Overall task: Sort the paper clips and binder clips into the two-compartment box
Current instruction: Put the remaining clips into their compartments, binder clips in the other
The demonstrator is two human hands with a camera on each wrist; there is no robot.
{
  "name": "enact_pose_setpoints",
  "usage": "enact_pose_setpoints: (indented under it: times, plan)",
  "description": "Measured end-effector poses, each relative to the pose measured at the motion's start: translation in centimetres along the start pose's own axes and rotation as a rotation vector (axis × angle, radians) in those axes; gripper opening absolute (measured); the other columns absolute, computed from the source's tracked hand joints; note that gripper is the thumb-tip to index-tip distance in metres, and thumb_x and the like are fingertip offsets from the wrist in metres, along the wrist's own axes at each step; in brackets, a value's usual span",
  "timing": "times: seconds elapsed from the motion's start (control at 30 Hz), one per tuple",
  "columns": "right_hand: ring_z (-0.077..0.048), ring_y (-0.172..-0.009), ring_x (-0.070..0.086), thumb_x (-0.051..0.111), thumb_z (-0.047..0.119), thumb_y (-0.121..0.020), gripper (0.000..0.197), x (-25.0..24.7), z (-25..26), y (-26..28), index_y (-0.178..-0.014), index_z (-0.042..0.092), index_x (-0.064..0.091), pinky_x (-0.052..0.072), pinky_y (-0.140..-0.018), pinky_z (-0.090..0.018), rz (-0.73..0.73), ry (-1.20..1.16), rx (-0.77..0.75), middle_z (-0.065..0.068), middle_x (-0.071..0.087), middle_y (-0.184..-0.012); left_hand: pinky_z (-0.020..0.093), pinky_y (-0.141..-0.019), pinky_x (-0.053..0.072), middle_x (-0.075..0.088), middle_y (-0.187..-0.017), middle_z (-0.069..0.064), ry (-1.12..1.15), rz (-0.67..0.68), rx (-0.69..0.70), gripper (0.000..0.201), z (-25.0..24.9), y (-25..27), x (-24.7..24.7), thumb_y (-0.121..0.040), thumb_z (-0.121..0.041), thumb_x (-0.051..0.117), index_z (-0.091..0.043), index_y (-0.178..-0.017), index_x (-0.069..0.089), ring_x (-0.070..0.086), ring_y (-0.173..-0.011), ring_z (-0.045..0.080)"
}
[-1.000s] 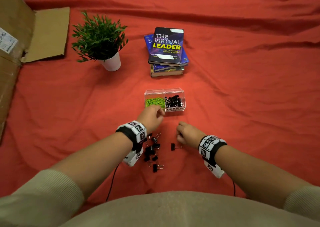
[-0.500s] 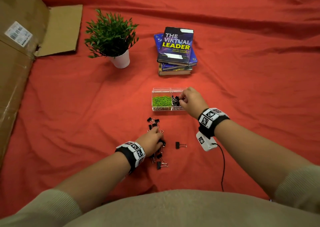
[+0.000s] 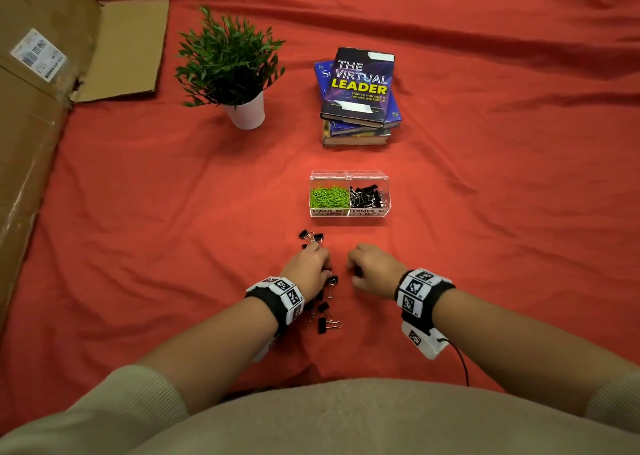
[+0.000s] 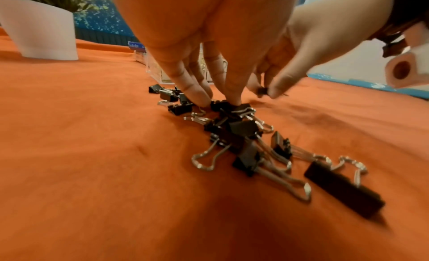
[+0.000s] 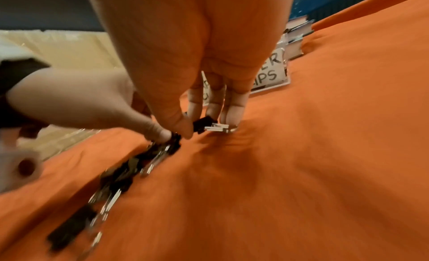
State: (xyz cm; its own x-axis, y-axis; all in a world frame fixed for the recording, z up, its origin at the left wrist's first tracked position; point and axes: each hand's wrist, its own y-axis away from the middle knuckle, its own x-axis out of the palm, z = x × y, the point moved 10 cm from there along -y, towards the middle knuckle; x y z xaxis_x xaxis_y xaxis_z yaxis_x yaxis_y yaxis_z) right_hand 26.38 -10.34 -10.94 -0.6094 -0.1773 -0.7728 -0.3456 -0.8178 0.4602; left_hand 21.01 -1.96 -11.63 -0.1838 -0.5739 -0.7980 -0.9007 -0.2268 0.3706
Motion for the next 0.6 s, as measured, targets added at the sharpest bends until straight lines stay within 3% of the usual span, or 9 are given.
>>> enact_pose_setpoints:
  times: [0.1, 0.17, 0.23, 0.3, 0.37, 0.5, 0.6]
  plan:
    - [-0.021, -0.089, 0.056, 0.057, 0.011, -0.083, 0.028, -2.9, 0.6, -1.6, -0.111, 0.010, 0.057, 0.048, -0.080, -0.031, -0.133, -0.077, 0.014, -0.007, 0.047, -0.116, 0.039, -0.089, 0.047, 0.054, -0.112, 0.008, -0.025, 0.047, 0.032, 0.020, -0.1, 0.3, 0.3, -0.086, -0.014, 0.059, -0.011, -0.106, 0.061, 0.057, -0.104, 0.031]
    - [-0.015, -0.083, 0.051, 0.054, 0.005, -0.085, 0.035, -3.9, 1.9, -3.1, -0.119, 0.009, 0.055, 0.042, -0.072, -0.024, -0.153, -0.076, -0.030, -0.005, 0.044, -0.122, 0.041, -0.087, 0.048, 0.054, -0.114, 0.007, -0.066, 0.072, 0.073, 0.023, 0.0, 0.9, 0.5, -0.087, -0.011, 0.054, -0.013, -0.109, 0.063, 0.057, -0.105, 0.031]
    - [-0.020, -0.092, 0.053, 0.050, -0.002, -0.084, 0.045, -3.8, 3.8, -4.7, -0.127, 0.009, 0.052, 0.042, -0.076, -0.026, -0.126, -0.034, -0.117, -0.008, 0.042, -0.126, 0.042, -0.083, 0.049, 0.054, -0.115, 0.007, -0.106, 0.087, 0.112, 0.023, 0.1, 1.4, 0.5, -0.088, -0.011, 0.051, -0.013, -0.107, 0.063, 0.057, -0.103, 0.031]
    - [-0.029, -0.112, 0.051, 0.052, -0.003, -0.084, 0.054, -2.6, 5.3, -6.2, -0.135, 0.012, 0.045, 0.045, -0.093, -0.035, -0.057, 0.033, -0.188, -0.011, 0.040, -0.133, 0.044, -0.080, 0.050, 0.053, -0.115, 0.007, -0.156, 0.096, 0.139, 0.022, 0.4, 2.0, 0.5, -0.089, -0.011, 0.049, -0.013, -0.107, 0.062, 0.057, -0.101, 0.031]
    - [-0.031, -0.122, 0.042, 0.052, 0.003, -0.088, 0.060, -1.4, 6.3, -6.9, -0.143, 0.020, 0.035, 0.041, -0.103, -0.040, 0.029, 0.136, -0.220, -0.010, 0.033, -0.142, 0.045, -0.078, 0.050, 0.052, -0.115, 0.009, -0.194, 0.104, 0.157, 0.022, 0.7, 2.4, 0.6, -0.089, -0.012, 0.048, -0.012, -0.107, 0.062, 0.056, -0.101, 0.032]
    - [-0.036, -0.122, 0.033, 0.042, 0.010, -0.096, 0.055, 0.2, 6.1, -7.3, -0.146, 0.024, 0.026, 0.040, -0.102, -0.042, 0.143, 0.384, -0.185, -0.003, 0.026, -0.146, 0.043, -0.081, 0.047, 0.049, -0.117, 0.009, -0.256, 0.136, 0.158, 0.024, 0.7, 2.9, 0.7, -0.091, -0.024, 0.050, -0.009, -0.109, 0.057, 0.053, -0.106, 0.030]
    - [-0.035, -0.110, 0.041, 0.046, 0.010, -0.094, 0.047, 0.4, 5.0, -7.0, -0.139, 0.021, 0.039, 0.045, -0.091, -0.044, 0.119, 0.313, -0.135, -0.007, 0.033, -0.135, 0.042, -0.089, 0.046, 0.046, -0.125, 0.007, -0.274, 0.173, 0.159, 0.036, 0.4, 3.0, 0.9, -0.090, -0.030, 0.055, -0.012, -0.120, 0.050, 0.049, -0.116, 0.027]
